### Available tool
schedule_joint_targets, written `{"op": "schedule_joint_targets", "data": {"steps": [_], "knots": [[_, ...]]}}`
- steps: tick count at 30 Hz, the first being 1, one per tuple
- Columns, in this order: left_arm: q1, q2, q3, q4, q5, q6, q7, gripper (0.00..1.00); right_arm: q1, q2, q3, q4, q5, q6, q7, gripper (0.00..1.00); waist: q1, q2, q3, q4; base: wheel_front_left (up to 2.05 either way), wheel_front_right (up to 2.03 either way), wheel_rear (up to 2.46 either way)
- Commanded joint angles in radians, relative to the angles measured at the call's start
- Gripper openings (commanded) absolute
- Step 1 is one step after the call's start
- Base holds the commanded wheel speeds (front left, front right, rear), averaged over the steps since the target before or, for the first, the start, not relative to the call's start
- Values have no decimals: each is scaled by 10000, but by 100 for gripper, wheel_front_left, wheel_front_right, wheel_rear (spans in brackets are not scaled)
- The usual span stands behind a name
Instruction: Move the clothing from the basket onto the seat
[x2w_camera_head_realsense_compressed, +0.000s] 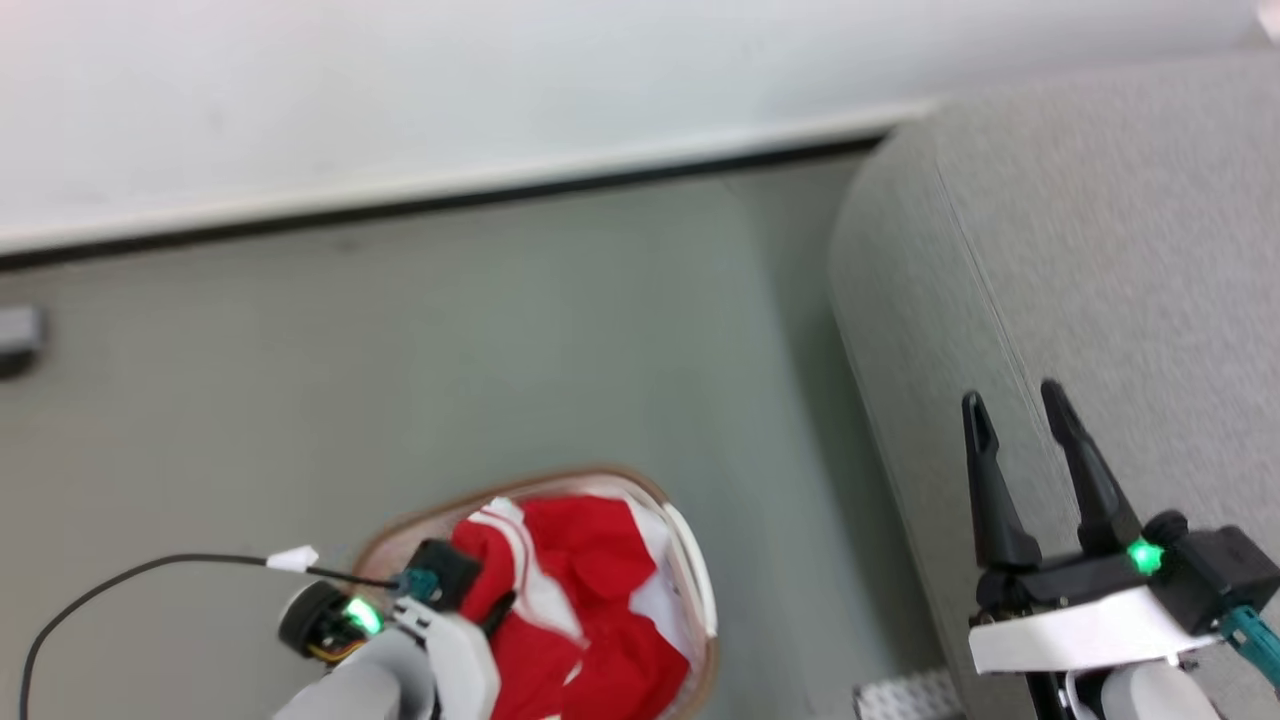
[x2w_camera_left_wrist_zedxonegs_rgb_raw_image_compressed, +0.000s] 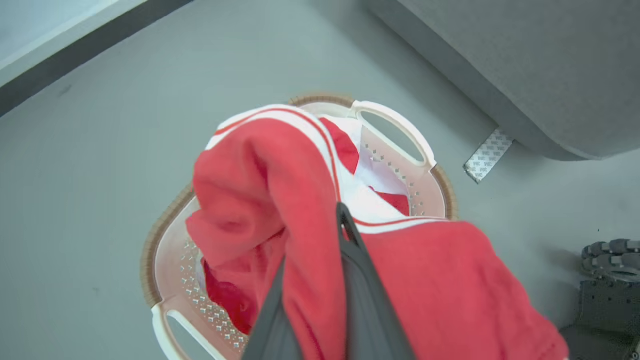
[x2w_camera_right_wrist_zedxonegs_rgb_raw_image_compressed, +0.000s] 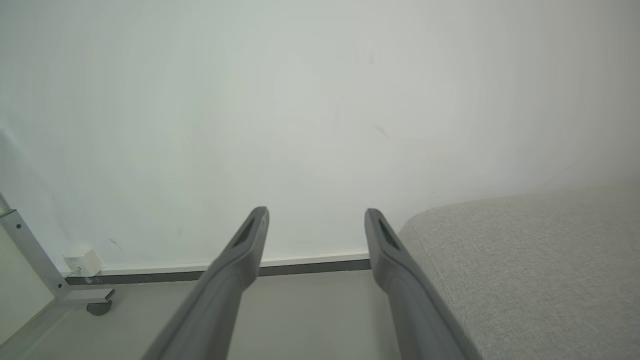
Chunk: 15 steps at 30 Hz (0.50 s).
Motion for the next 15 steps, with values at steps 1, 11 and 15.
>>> {"op": "schedule_joint_targets", "data": {"steps": [1,11,15], "knots": [[61,0,184,-263,-113,21,-69,0,208,-45,-56,94,269,-21,6,100,1,-1,-864,693,0,0,0],[833,353,2393,-3596,498,504,-64,0,688,-42,-102,340,845,-21,8,100,1,-1,-2110,1470,0,0,0],[1052,399,3278,-4865,825,707,-65,0,846,-43,-1,395,755,-21,8,100,1,-1,-2417,1678,0,0,0]]}}
